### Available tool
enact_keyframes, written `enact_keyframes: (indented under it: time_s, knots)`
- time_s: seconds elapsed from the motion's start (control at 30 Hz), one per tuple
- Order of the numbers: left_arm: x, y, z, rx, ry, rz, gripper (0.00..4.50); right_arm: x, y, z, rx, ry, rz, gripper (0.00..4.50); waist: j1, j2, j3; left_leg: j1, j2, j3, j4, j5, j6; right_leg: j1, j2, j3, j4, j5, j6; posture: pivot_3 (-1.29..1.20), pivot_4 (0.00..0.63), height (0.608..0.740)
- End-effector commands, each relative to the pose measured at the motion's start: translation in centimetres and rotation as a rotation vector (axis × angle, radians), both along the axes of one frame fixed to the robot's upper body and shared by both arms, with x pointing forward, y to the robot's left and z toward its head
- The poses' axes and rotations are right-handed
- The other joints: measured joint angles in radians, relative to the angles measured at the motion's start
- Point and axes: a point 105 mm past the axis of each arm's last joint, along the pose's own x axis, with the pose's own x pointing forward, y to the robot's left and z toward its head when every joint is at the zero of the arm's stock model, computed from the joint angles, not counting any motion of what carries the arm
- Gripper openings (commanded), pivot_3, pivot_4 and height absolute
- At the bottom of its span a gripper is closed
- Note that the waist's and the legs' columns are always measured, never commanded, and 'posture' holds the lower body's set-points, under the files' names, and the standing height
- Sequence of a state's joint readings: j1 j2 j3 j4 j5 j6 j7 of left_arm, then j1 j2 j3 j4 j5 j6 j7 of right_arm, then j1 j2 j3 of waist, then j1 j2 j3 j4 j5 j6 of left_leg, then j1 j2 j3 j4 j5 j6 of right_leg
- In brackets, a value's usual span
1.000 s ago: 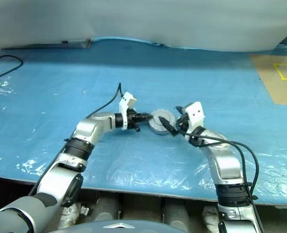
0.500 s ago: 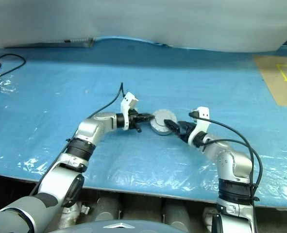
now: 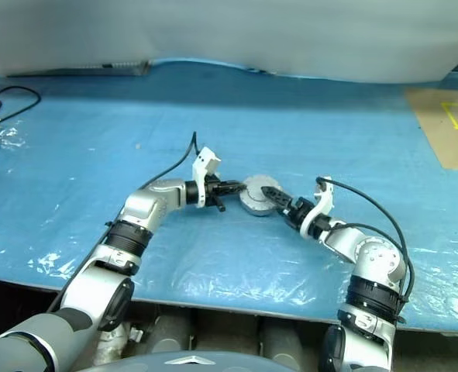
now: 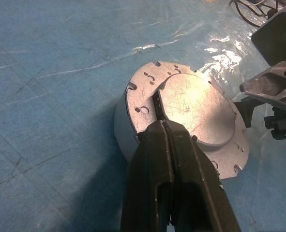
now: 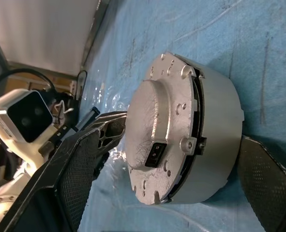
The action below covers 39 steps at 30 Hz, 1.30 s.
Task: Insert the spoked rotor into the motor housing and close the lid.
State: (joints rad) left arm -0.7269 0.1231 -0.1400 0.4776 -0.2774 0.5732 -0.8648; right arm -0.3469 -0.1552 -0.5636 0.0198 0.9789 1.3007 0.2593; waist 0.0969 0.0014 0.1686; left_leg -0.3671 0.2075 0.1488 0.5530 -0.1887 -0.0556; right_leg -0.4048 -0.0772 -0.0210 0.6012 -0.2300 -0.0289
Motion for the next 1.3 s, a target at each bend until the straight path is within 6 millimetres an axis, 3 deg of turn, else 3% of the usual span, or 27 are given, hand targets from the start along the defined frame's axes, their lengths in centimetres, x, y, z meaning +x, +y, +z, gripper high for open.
enact_keyframes:
  time_s: [0.03,0.37,0.7,0.83,1.0,1.17,1.3]
  knots:
    - [-0.7,-0.5,-1.2,0.030,0.033,-0.028,0.00,-0.4,0.8,1.1,0.113,-0.014,0.055,4.09,0.000,0.000,0.000,0.000,0.000,0.000,0.000,0.000,0.000,0.000,0.000,0.000,0.000,0.000,0.000,0.00,0.150,0.740]
    - [-0.7,-0.6,-1.2,0.031,0.029,-0.035,0.00,-1.4,-0.1,-0.2,0.143,0.041,0.064,1.04,0.002,0.001,0.000,0.000,0.000,0.000,-0.003,0.000,0.000,0.000,0.000,-0.001,0.000,0.000,0.000,0.00,0.150,0.740]
    - [-0.1,-0.2,0.0,-0.026,0.029,-0.016,0.00,-1.7,0.6,-0.4,0.154,0.045,0.063,1.04,0.001,0.001,0.000,0.000,0.000,0.000,-0.003,0.000,0.000,0.000,-0.001,-0.001,0.000,0.000,0.000,0.00,0.150,0.740]
    - [0.3,0.9,1.3,-0.136,0.085,0.040,0.88,-1.5,0.9,0.6,0.212,0.011,0.040,1.04,-0.004,0.002,0.000,0.000,0.000,0.000,-0.003,0.000,0.000,-0.001,0.000,-0.001,0.000,0.000,0.000,0.00,0.150,0.740]
    - [0.6,3.9,2.0,-0.348,0.235,0.169,2.62,-0.8,1.2,2.3,0.271,-0.044,0.009,1.04,-0.006,0.005,0.002,-0.002,0.000,0.001,-0.003,0.000,0.000,-0.004,0.000,-0.001,0.000,0.000,0.000,0.00,0.150,0.740]
    - [-0.3,7.8,1.4,-0.597,0.407,0.304,4.44,0.1,2.0,4.3,0.325,-0.090,-0.001,1.04,-0.005,0.006,0.003,-0.008,-0.001,0.001,-0.005,0.000,0.000,-0.011,0.000,-0.001,0.001,0.001,0.001,0.00,0.150,0.740]
    - [-1.9,9.6,0.6,-0.731,0.502,0.363,4.50,0.8,3.3,5.7,0.359,-0.119,0.024,1.04,-0.005,0.006,0.003,-0.014,0.000,0.000,-0.005,0.000,0.000,-0.017,0.001,-0.002,0.002,0.003,0.004,0.00,0.150,0.740]
